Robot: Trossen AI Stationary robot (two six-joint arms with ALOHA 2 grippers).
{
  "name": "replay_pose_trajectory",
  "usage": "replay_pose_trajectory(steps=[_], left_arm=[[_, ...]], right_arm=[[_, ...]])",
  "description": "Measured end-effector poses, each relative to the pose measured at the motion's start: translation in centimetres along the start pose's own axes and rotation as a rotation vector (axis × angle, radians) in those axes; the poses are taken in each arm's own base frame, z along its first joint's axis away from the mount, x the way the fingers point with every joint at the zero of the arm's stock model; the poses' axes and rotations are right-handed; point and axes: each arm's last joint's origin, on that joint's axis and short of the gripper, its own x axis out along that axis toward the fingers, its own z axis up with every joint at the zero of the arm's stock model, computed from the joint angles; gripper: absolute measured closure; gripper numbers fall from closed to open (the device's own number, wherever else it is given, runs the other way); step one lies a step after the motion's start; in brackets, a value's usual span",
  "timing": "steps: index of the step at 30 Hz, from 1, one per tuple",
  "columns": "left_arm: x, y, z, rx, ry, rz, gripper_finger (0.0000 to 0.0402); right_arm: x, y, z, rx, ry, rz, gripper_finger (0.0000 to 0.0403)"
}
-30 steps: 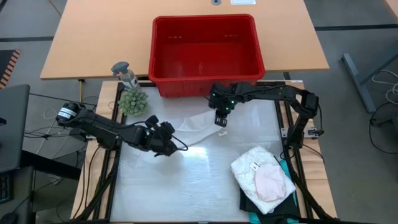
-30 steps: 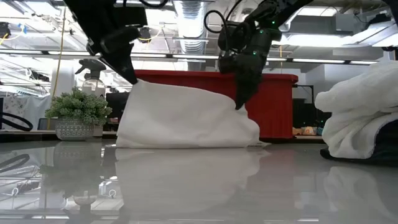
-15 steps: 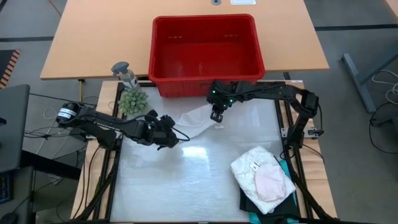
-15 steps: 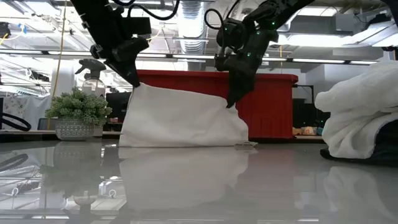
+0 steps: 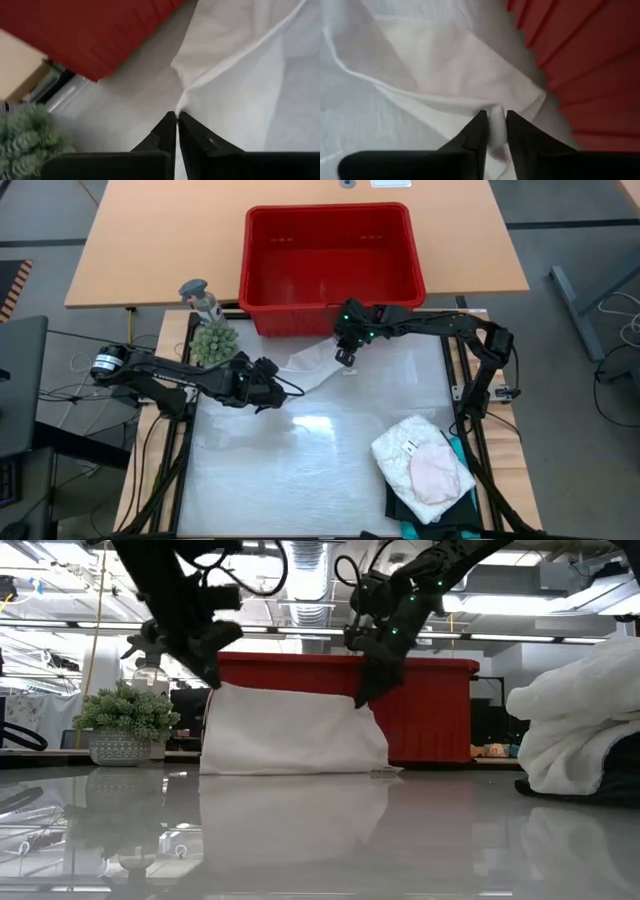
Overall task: Fold Laundry from Bin
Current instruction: Fold the white boxers
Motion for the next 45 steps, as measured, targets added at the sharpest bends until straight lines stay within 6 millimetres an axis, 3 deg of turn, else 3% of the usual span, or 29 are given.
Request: replay_pose_trajectory(steps=[6,12,15,19,23,27,33,37,45], left_arm=[[1.2,0.5,-1.4,-0.029,0.036,0.031,0.0359],[1.9,1.2,-1.2,-0.059,0.017,0.096,0.0325],[2.4,1.7,-0.9,-0.075,0.018,0.126,0.0321],[2.9,2.0,-0.6,-0.066,0.043,0.098,0.032],[2.6,1.1,-0.3,-0.002,0.029,-0.001,0.032],[2.0,0.3,-0.3,0.034,-0.01,-0.04,0.032],[1.4,-0.3,-0.5,-0.022,-0.021,-0.069,0.032],[0.9,-0.8,-0.9,-0.037,-0.027,-0.093,0.032],[0.3,-1.3,-1.3,-0.081,-0.018,-0.119,0.032]], right_arm=[[0.2,-0.3,0.7,0.006,-0.069,-0.006,0.027],[3.5,-0.7,0.4,0.033,-0.051,-0.008,0.0215],[5.0,-0.8,-0.4,0.044,0.006,-0.011,0.0204],[4.4,-0.6,0.0,-0.043,-0.017,0.02,0.0212],[2.8,0.7,0.3,-0.257,-0.047,0.126,0.0224],[2.0,2.6,-0.6,-0.509,0.034,0.183,0.0225],[3.8,5.1,-1.6,-0.692,0.122,0.156,0.0187],[5.7,6.7,-1.4,-0.748,0.088,0.091,0.0158],[7.7,7.2,-1.4,-0.771,0.053,0.043,0.0169]])
